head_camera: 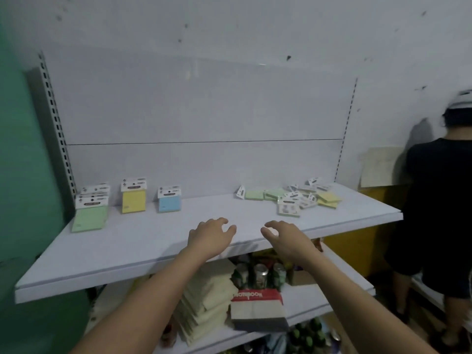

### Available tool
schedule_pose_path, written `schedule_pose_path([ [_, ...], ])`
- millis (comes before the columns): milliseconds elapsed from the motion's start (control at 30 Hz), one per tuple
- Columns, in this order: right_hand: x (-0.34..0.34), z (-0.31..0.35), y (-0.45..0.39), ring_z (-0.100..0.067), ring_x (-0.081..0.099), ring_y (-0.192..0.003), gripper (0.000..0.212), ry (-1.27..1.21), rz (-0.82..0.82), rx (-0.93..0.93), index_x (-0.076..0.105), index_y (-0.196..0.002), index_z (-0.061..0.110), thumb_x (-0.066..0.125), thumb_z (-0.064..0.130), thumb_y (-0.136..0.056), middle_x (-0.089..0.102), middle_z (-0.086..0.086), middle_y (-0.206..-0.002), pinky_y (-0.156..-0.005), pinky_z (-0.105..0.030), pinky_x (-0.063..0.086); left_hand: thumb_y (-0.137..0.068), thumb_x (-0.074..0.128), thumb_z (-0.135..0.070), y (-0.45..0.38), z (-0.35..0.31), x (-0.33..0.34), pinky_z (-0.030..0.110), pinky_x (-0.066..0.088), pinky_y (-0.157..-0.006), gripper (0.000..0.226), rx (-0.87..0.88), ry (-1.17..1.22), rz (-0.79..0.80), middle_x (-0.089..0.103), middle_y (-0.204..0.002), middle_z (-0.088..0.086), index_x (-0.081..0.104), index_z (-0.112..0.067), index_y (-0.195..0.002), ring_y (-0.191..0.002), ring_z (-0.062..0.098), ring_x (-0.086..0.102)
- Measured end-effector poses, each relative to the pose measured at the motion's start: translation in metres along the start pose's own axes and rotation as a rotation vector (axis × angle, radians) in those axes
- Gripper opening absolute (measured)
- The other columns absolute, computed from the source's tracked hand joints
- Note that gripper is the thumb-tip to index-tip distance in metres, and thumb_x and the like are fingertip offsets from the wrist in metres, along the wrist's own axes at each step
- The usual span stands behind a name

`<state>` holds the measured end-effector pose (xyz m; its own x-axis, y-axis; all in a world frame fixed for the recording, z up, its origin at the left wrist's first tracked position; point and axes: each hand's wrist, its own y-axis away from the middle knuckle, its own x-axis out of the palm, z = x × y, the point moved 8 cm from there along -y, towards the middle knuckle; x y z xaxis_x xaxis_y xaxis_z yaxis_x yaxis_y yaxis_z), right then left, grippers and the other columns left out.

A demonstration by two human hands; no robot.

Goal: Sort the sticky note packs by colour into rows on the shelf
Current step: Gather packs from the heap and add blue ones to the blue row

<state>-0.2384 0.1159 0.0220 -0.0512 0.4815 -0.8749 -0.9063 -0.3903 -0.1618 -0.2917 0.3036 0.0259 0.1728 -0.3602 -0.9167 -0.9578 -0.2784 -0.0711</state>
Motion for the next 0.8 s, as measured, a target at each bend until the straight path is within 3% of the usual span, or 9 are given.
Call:
schedule_pose_path([
  [200, -0.005, -0.053, -0.02, -0.021, 0.048, -0.125, 0.053, 0.01, 0.025, 0.034, 0.047, -0.137, 0.028, 0.033, 0.056, -0.094, 0.05, 0.0, -0.141, -0.1, -0.045, 0.043, -0.094, 0.031, -0.055, -0.034, -0.034, 0.033, 0.041, 0.034, -0.104, 0.054, 0.002, -0.008, 0.039, 0.046, -0.145, -0.003, 0.043, -0.031, -0.14, -0.13, 0.023, 0.044],
  [433, 0.011, -0.068, -0.099, -0.021, 0.043, -0.129, 0.052, 0.084, 0.052, -0.015, 0.045, -0.138, 0.029, 0.034, 0.056, -0.095, 0.048, 0.001, -0.143, -0.103, -0.043, 0.039, -0.093, 0.033, -0.055, -0.121, -0.045, 0.064, 0.041, 0.037, -0.104, 0.053, -0.014, 0.056, 0.003, 0.048, -0.144, -0.005, 0.043, -0.032, -0.139, -0.129, 0.022, 0.045],
  [600, 0.03, -0.058, -0.171, -0.022, 0.044, -0.129, 0.05, 0.146, 0.109, -0.096, 0.045, -0.139, 0.026, 0.037, 0.052, -0.096, 0.048, 0.0, -0.143, -0.102, -0.043, 0.041, -0.092, 0.041, -0.05, -0.183, -0.024, 0.074, 0.04, 0.041, -0.101, 0.05, -0.092, 0.083, -0.043, 0.051, -0.139, -0.001, 0.044, -0.03, -0.137, -0.126, 0.024, 0.047],
  [800, 0.07, -0.021, -0.235, -0.021, 0.042, -0.13, 0.046, 0.081, 0.123, -0.228, 0.047, -0.136, 0.025, 0.039, 0.047, -0.097, 0.048, -0.001, -0.141, -0.1, -0.039, 0.039, -0.091, 0.047, -0.043, -0.228, 0.05, 0.044, 0.039, 0.039, -0.098, 0.045, -0.3, 0.026, -0.183, 0.05, -0.135, 0.005, 0.046, -0.026, -0.132, -0.126, 0.028, 0.042],
])
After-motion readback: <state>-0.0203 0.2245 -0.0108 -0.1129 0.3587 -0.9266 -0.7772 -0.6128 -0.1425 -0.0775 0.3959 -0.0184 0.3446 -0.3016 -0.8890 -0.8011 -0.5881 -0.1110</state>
